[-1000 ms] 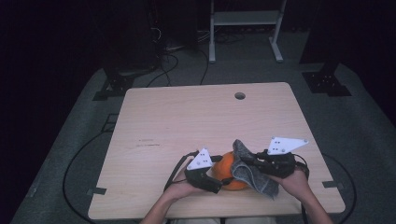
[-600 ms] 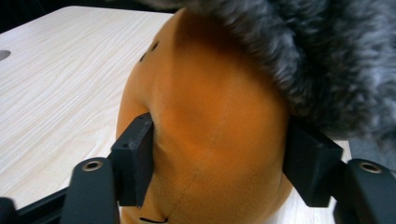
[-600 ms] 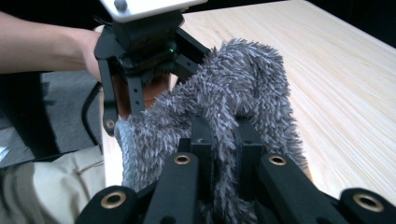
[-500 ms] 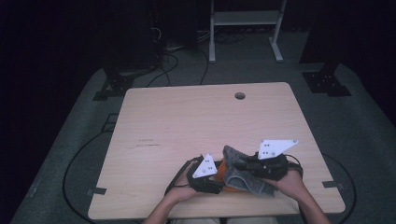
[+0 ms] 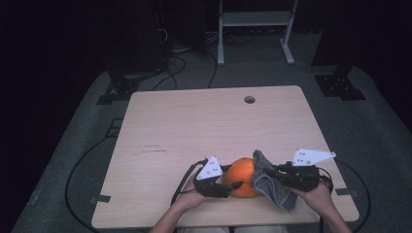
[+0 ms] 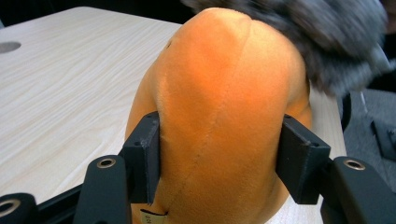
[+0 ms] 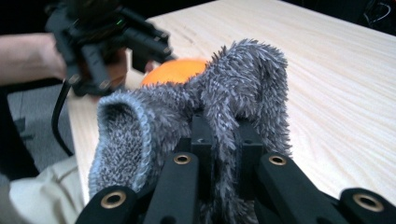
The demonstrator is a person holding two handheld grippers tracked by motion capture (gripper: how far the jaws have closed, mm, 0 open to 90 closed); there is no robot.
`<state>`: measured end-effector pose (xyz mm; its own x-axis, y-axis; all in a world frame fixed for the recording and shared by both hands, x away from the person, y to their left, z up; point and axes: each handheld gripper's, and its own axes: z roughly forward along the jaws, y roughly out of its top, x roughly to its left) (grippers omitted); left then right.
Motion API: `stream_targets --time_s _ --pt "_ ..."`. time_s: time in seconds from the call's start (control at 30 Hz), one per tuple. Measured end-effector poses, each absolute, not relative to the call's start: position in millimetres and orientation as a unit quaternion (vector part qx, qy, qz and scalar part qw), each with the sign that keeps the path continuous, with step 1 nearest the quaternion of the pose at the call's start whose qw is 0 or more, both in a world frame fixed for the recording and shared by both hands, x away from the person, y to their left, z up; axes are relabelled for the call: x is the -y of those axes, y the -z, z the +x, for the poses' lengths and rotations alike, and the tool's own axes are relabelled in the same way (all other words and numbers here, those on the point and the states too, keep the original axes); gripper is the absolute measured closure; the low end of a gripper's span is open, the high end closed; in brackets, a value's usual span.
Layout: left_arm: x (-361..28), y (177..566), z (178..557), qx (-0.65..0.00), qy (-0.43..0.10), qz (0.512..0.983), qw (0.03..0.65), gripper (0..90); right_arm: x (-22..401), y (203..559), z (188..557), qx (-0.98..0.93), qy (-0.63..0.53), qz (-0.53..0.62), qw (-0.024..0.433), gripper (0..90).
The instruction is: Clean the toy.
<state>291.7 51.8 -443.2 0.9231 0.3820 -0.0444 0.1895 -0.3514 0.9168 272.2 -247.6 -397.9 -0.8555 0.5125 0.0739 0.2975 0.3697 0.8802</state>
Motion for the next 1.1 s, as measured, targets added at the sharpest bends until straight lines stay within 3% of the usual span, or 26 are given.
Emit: stream_targets --time_s 0.27,0.6,0.77,1.0,1.1 --pt "-50 444 287 -0.148 -0.101 0.829 0.529 39.3 253 401 285 -0.806 -0.521 0.264 0.088 81.2" --pt "-55 444 288 -0.16 -0.094 0.816 0.547 38.7 269 433 310 -0.803 -0.495 0.328 0.046 81.3" --pt "-63 424 288 -0.173 -0.128 0.807 0.55 39.6 266 408 300 -0.79 -0.532 0.297 0.064 81.3" --pt "-61 418 289 -0.173 -0.183 0.834 0.491 40.2 205 372 289 -0.8 -0.561 0.201 0.068 81.3" --pt "-66 416 285 -0.175 -0.188 0.826 0.501 41.0 177 365 292 -0.824 -0.525 0.186 0.11 81.4"
